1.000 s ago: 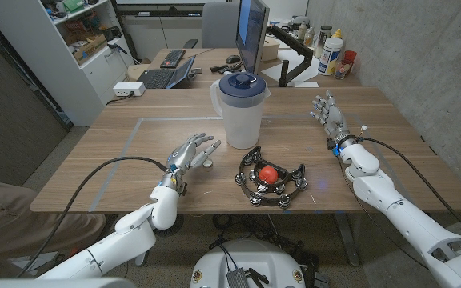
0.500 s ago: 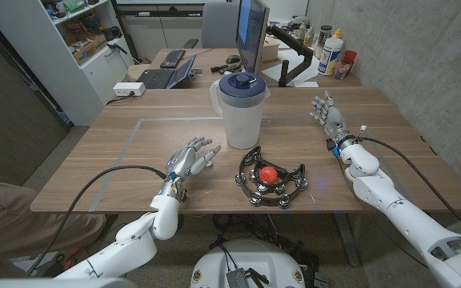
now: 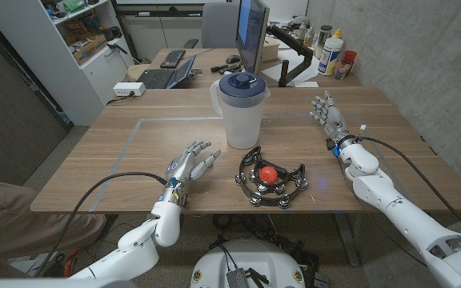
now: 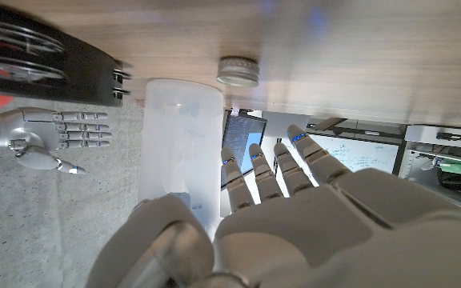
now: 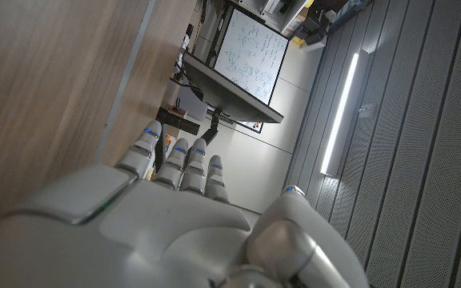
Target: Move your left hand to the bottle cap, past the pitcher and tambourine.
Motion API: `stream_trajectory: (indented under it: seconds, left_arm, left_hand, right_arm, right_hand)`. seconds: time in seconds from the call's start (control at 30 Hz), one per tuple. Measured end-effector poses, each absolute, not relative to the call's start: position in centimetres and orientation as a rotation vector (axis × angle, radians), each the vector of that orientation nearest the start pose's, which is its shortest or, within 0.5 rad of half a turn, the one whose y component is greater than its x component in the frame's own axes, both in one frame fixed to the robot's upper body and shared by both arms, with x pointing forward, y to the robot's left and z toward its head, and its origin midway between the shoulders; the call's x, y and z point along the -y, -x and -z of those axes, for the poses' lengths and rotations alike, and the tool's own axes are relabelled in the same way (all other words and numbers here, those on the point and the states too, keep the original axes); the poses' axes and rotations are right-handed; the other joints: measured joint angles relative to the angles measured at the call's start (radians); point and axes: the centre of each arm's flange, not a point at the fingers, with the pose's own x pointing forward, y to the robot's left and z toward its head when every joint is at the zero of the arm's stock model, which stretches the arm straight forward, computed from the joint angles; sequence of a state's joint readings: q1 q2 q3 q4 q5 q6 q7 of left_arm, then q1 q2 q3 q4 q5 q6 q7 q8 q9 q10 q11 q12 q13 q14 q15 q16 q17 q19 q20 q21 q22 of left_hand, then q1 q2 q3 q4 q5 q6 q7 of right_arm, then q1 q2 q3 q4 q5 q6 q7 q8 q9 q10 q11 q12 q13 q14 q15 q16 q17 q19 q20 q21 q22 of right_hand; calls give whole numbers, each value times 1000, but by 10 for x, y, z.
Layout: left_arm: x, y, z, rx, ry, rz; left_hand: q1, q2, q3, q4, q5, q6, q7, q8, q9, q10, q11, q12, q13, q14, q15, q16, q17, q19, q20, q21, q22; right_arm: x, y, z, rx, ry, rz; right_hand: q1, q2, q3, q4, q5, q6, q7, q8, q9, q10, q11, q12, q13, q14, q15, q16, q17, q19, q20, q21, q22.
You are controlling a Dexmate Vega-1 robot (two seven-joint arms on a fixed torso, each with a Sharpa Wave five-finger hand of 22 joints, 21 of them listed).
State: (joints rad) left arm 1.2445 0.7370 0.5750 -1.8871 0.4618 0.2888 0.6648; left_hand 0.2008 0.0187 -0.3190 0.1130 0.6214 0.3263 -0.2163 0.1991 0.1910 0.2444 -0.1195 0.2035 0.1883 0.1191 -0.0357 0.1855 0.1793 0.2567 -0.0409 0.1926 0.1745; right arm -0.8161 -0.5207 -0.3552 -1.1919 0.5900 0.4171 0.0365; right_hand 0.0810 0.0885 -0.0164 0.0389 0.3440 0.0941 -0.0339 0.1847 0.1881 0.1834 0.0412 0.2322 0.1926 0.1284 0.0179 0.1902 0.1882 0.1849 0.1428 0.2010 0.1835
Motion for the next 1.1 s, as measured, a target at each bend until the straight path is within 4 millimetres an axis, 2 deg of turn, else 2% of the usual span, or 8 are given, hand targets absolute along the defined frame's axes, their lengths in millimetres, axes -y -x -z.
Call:
stream_trajectory:
  seconds: [0.27, 0.57, 0.7, 1.1]
  left_arm:
    - [-217, -521, 155, 644, -1056, -297]
    - [-218, -520, 160, 629, -1079, -291]
    - [-219, -518, 161, 624, -1094, -282]
    - [-221, -515, 167, 609, -1114, -277]
  left_hand:
    - [-4, -4, 0, 0, 4, -7, -7, 0, 0, 0, 0, 0, 0, 7, -3, 0, 0, 0, 0, 0, 0]
    - [-4, -4, 0, 0, 8, -12, -2, 0, 0, 0, 0, 0, 0, 10, 0, 0, 0, 0, 0, 0, 0]
    - [-4, -4, 0, 0, 8, -12, -2, 0, 0, 0, 0, 0, 0, 10, 0, 0, 0, 6, 6, 0, 0]
    - [-4, -4, 0, 0, 11, -12, -2, 0, 0, 0, 0, 0, 0, 11, -1, 0, 0, 11, 0, 0, 0]
  right_arm:
    - [328, -654, 25, 670, 30, -119]
    - [332, -655, 25, 685, 39, -104]
    - [331, -654, 24, 699, 49, -103]
    - [329, -654, 23, 711, 63, -99]
  right_hand:
    - [0, 0, 0, 0, 0, -5, 5, 0, 0, 0, 0, 0, 0, 0, 0, 0, 0, 0, 0, 0, 0]
    - [0, 0, 0, 0, 0, -5, 5, 0, 0, -5, -5, 0, 0, 0, 0, 0, 0, 0, 0, 0, 0]
    - [5, 5, 0, 0, 0, -5, 5, 0, 0, -5, -5, 0, 0, 0, 0, 0, 0, 0, 0, 0, 0]
    - [5, 5, 0, 0, 4, -5, 5, 0, 0, -5, -5, 0, 0, 0, 0, 0, 0, -4, -4, 0, 0]
